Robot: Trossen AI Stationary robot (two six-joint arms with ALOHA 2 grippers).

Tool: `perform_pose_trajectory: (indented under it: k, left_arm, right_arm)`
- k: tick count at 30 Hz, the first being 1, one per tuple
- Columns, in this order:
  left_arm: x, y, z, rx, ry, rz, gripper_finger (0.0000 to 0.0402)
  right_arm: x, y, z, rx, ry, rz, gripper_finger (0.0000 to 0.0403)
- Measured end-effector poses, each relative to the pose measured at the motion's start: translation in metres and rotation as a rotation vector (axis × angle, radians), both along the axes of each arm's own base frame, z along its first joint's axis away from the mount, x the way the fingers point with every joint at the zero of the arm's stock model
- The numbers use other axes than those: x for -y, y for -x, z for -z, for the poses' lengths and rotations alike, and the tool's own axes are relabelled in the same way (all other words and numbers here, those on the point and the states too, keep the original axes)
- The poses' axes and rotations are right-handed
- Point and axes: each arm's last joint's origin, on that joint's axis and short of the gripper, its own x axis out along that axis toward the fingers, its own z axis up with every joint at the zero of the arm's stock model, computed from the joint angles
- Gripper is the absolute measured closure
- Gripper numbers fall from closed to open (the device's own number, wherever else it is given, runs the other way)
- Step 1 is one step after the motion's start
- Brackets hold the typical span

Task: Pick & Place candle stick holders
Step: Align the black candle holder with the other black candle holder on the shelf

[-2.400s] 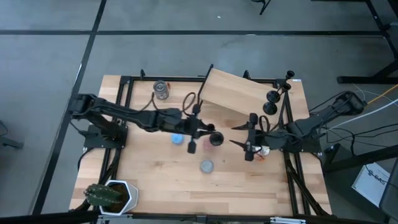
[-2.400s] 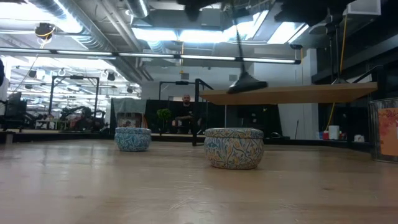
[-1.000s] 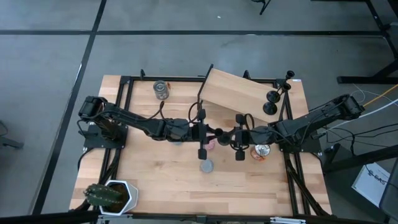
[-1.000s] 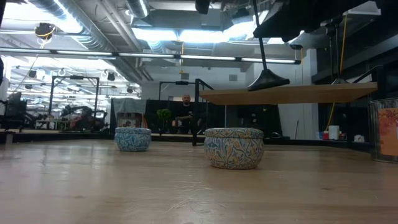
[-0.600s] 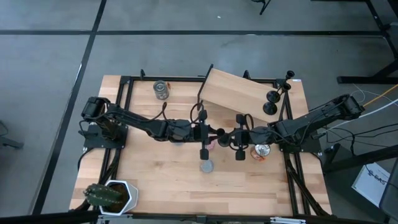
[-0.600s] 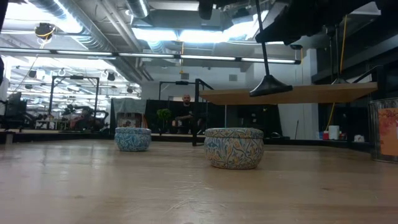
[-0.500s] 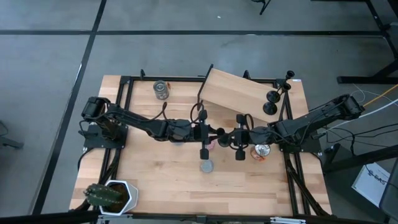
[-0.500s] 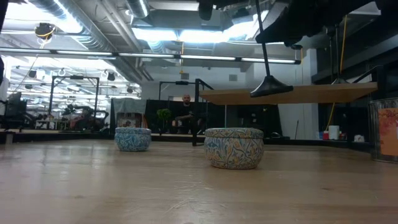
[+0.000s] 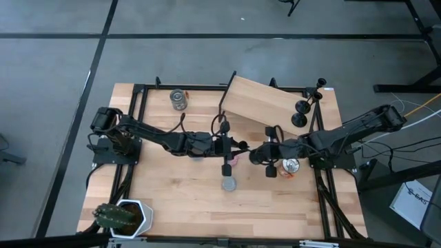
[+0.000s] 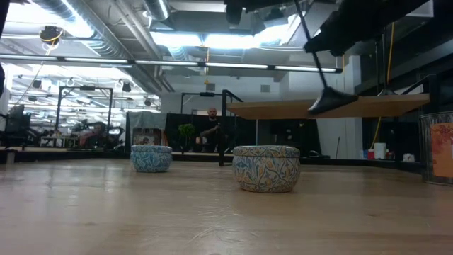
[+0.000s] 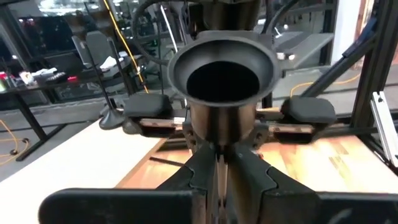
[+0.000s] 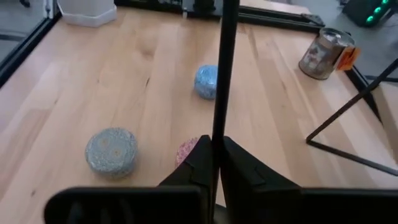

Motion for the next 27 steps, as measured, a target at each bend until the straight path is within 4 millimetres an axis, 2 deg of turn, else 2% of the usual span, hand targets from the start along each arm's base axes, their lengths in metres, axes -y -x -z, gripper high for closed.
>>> perform_pose_trajectory:
  k: [10,17,22,27]
  left_arm:
    - [0.004,0.006,-0.012,0.022,-0.041,-0.025,0.0376]
    - [-0.001,0.007,-0.008,-0.016,-0.045,-0.106,0.0387]
    - [-0.007,0.005,-0.006,-0.025,-0.026,0.011,0.0396]
    - [-0.018,0.003,-0.005,-0.037,0.008,0.054,0.0399]
  right_arm:
    - [0.016,0.046,-0.033,0.089,-0.094,0.05,0.0384]
    - [0.03,0.085,-0.05,0.148,-0.159,0.076,0.0384]
    - [0.042,0.114,-0.055,0.185,-0.196,0.111,0.0384]
    - [0.055,0.139,-0.054,0.226,-0.197,0.287,0.0385]
